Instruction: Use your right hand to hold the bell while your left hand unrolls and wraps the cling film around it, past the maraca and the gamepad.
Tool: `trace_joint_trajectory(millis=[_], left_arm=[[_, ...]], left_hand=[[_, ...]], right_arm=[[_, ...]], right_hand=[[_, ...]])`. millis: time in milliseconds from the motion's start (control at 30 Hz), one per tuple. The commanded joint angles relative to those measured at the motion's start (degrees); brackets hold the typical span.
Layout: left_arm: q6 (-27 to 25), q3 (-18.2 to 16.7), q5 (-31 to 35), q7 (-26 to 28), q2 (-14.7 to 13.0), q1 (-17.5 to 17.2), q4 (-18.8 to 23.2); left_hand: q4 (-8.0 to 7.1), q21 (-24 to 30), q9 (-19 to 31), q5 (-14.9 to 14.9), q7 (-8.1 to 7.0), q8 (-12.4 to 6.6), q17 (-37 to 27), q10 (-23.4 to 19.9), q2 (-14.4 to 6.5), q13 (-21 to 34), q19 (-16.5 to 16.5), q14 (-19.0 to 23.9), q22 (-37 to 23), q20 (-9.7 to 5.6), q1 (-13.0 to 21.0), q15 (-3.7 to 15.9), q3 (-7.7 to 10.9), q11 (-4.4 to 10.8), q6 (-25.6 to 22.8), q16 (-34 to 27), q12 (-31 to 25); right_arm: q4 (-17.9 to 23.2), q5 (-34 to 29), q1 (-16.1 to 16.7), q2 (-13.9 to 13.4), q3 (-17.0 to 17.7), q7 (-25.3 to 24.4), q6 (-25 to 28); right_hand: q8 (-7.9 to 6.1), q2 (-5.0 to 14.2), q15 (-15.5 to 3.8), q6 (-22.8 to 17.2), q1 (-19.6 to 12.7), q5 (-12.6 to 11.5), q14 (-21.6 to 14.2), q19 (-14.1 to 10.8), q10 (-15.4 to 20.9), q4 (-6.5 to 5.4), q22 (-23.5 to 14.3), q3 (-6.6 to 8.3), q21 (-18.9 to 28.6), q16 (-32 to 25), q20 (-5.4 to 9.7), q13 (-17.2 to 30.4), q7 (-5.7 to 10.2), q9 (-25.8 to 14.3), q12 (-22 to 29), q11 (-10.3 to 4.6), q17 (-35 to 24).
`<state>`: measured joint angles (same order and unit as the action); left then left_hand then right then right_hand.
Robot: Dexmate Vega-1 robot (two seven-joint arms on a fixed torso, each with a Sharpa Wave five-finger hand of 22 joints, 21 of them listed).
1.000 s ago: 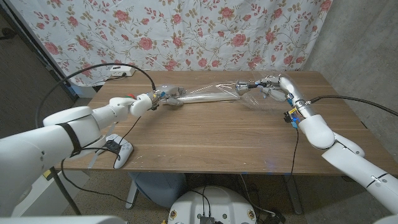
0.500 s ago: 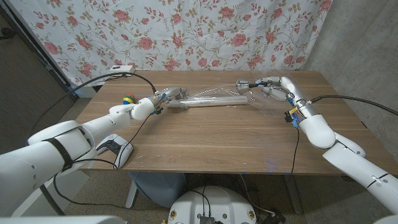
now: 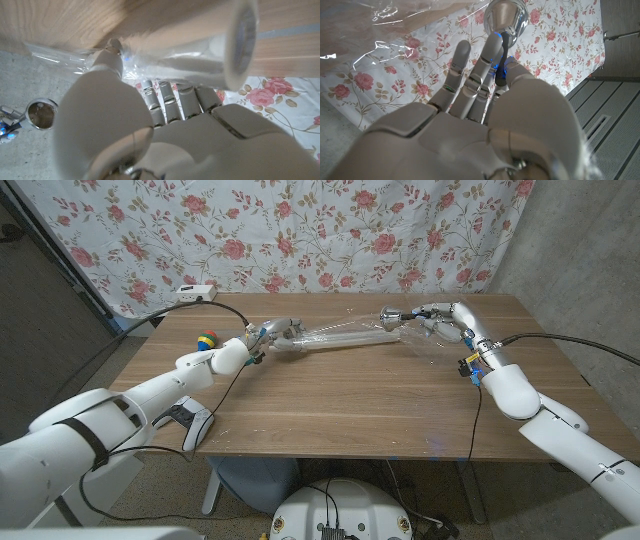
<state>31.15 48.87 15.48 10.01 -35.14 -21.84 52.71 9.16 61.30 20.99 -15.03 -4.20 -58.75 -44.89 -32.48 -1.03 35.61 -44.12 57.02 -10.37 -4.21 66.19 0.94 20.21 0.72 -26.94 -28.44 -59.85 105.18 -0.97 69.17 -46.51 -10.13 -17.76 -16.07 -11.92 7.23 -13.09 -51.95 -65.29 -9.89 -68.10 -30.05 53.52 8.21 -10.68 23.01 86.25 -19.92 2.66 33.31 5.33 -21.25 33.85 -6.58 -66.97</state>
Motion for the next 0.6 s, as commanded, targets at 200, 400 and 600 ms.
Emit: trace_joint_trajectory(millis=[200, 400, 600], left_arm=[[-0.17, -7.46, -4.68, -1.98, -0.81, -5.66, 8.58], [-0.53, -8.8, -5.41, -1.75, -0.56, -7.23, 9.41], [-0.7, -9.89, -6.8, -2.51, -0.2, -7.91, 9.87]], left_hand=[[0.31, 0.85, 19.32, -0.62, -2.85, -0.19, -0.21, -9.43, -4.45, 21.68, -2.54, 12.42, 0.03, -3.09, 4.95, 12.09, 1.33, 9.04, -2.97, 0.55, -0.33], [0.24, 1.07, 19.7, -0.68, -2.89, -0.09, -0.27, -9.24, -4.4, 21.66, -2.38, 12.51, 0.11, -3.11, 4.87, 12.08, 1.53, 9.04, -2.81, 0.73, -0.11], [0.21, 1.17, 19.63, -0.7, -2.84, 0.13, -0.23, -9.23, -4.4, 21.75, -2.29, 12.41, 0.16, -3.08, 4.82, 12.08, 1.67, 8.96, -2.77, 0.93, -0.08]], right_arm=[[-0.68, -0.06, -0.08, 0.44, -0.07, -0.28, -0.66], [-0.59, -0.07, 0.12, 0.45, 0.03, -0.37, -0.63], [-0.53, -0.24, 0.15, 0.39, 0.09, -0.37, -1.01]], right_hand=[[0.08, -0.11, -0.03, -0.32, 0.51, -0.41, -0.44, 0.07, 0.16, 0.11, -0.07, 0.44, 0.22, 0.11, 8.8, 0.22, 0.53, -0.2, -0.39, -0.44, -0.34], [0.08, -0.07, -0.03, -0.34, 0.52, -0.41, -0.33, 0.09, 0.27, 0.09, -0.06, 0.48, 0.21, 0.27, 8.82, 0.21, 0.5, -0.19, -0.39, -0.23, -0.2], [0.08, -0.06, -0.04, -0.35, 0.56, -0.41, -0.42, 0.1, 0.29, 0.07, -0.06, 0.49, 0.19, 0.27, 8.8, 0.23, 0.3, -0.19, -0.44, -0.18, -0.2]])
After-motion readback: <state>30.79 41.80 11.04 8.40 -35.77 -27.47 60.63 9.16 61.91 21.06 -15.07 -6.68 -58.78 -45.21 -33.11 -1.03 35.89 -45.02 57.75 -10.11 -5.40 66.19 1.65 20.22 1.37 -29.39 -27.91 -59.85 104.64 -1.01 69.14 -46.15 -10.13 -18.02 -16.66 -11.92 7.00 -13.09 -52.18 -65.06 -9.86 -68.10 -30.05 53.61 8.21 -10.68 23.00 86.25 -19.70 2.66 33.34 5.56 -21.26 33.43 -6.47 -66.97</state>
